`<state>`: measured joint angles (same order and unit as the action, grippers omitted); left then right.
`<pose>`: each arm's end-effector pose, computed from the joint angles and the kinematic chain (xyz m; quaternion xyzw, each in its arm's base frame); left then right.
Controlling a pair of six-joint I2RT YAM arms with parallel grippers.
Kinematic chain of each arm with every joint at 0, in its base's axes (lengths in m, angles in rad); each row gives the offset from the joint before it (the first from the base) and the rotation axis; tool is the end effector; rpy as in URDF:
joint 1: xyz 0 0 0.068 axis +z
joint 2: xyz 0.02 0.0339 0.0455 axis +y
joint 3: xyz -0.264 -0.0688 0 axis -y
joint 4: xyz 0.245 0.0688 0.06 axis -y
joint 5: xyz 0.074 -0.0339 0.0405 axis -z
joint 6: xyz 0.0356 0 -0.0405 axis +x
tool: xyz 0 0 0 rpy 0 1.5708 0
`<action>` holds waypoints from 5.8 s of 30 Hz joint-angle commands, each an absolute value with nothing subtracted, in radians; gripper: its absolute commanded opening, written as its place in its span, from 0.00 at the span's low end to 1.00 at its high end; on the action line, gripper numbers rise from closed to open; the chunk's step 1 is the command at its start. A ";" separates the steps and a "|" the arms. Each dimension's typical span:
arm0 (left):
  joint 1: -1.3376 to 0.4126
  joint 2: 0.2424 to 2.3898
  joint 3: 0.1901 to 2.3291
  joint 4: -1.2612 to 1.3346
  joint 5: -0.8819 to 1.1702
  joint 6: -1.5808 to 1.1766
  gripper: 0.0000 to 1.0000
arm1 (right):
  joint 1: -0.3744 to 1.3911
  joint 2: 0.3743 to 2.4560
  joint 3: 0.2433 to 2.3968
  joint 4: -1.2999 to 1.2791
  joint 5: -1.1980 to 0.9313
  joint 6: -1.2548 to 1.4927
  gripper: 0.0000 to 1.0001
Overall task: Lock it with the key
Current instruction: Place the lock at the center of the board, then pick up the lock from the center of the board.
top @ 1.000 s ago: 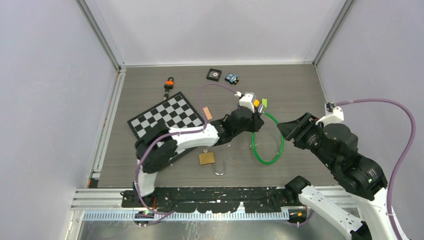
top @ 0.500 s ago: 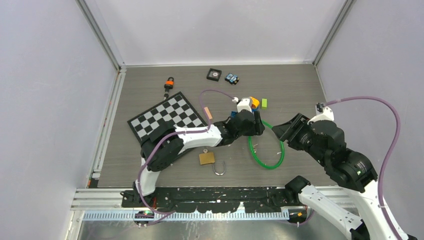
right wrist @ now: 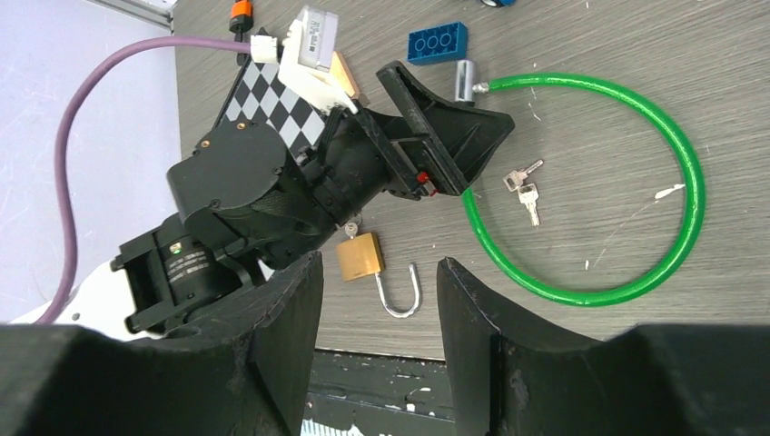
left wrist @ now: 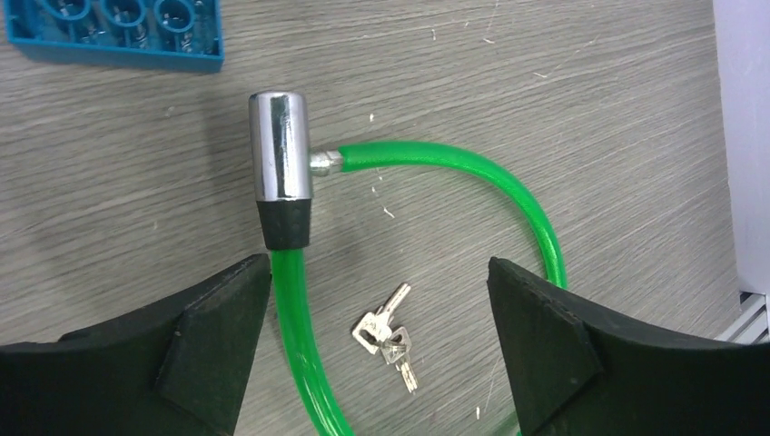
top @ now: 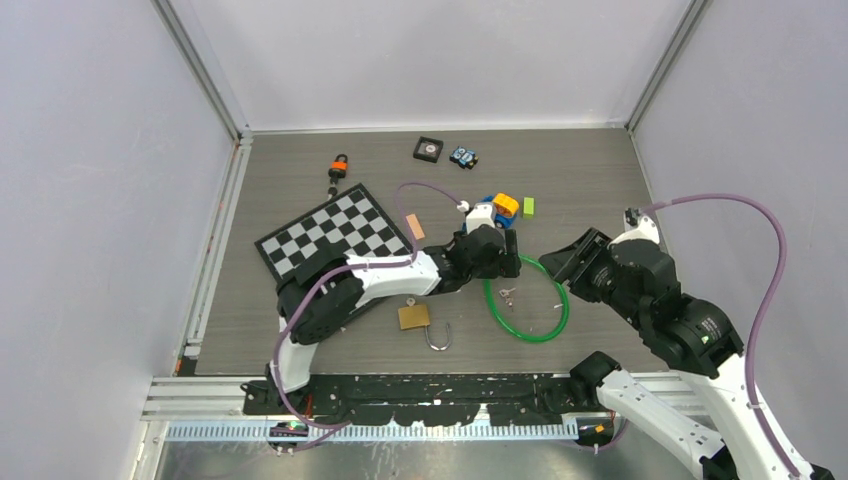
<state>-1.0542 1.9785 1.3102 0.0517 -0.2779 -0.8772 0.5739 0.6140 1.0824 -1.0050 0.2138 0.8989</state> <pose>0.2270 -0.3799 0.1886 0.0144 0.8819 -0.3040 0.3599 0.0790 0.0421 0.3741 0.1919 0.8444 0.2614 0.4265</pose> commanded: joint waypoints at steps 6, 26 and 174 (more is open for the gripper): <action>-1.057 1.824 1.323 -0.089 -0.379 -0.824 1.00 | 0.572 0.613 1.095 -1.004 0.274 0.898 0.54; -1.023 1.261 1.186 -0.777 -0.732 -0.798 1.00 | 0.572 0.791 1.046 -1.063 0.231 0.795 0.56; -1.122 1.164 0.862 -0.151 -0.041 -0.594 0.00 | 0.572 0.720 0.644 -0.316 -0.432 0.901 0.53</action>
